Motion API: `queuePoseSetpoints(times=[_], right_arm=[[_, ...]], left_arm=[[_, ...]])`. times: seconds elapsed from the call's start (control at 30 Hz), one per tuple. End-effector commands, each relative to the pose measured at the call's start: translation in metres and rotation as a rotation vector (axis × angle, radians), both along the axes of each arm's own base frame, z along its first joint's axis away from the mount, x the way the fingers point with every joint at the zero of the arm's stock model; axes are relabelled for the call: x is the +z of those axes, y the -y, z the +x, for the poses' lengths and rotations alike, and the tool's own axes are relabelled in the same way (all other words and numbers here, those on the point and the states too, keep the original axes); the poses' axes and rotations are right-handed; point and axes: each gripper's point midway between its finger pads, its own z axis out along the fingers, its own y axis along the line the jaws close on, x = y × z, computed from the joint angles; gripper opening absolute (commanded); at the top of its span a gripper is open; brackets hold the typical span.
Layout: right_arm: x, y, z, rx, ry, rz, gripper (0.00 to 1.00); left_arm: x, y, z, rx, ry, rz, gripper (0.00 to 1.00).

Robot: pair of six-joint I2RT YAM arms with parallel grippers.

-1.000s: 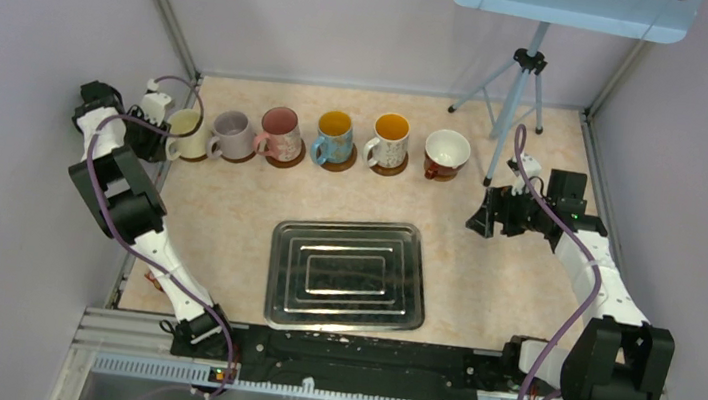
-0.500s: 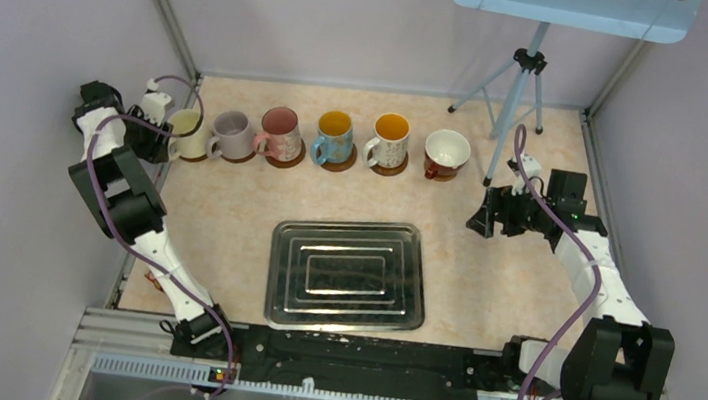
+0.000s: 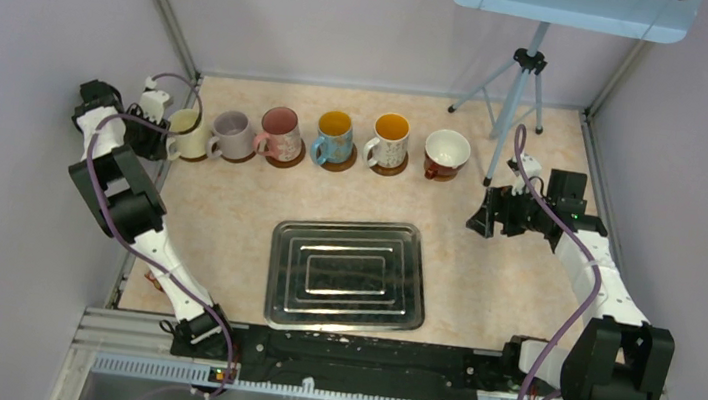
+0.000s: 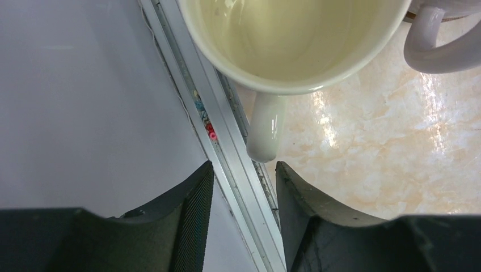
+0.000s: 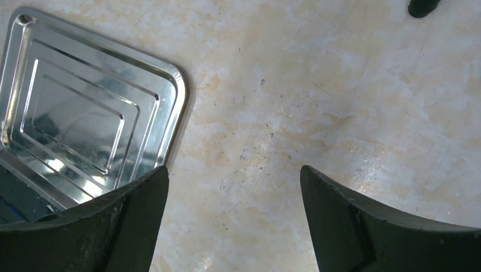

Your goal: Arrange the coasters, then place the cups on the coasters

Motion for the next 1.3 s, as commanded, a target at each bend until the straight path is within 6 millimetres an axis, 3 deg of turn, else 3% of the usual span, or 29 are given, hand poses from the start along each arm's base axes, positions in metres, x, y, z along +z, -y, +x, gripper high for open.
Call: queuePoseSetpoints(times=[0.0,0.43,0.63,0.8,1.0,1.27], right_arm=[[0.017,0.003,0.012,-0.002,0.058,-0.007,0.85],[0.013,0.004,0.010,-0.003,0.053,-0.015,0.85],[0.012,0.005,0.010,-0.003,0.055,-0.021,0.85],[0.010,0.004,0.010,-0.002,0.048,-0.015,0.85],[0.010,0.005,0.011,-0.005,0.047,-0.016,0.85],[0.009,0.006,0.010,-0.005,0.046,-0.023,0.85]], left_arm=[[0.015,-0.021,0.021,0.036,0.086,0.042,0.49],[0.014,-0.024,0.027,0.064,0.098,0.051,0.43],[0.012,-0.020,0.021,0.027,0.068,0.066,0.58],[0.012,-0.014,0.017,-0.006,0.059,0.057,0.59],[0.010,-0.007,0.025,-0.009,0.073,0.033,0.58],[0.006,-0.016,0.034,0.034,0.074,0.066,0.49]])
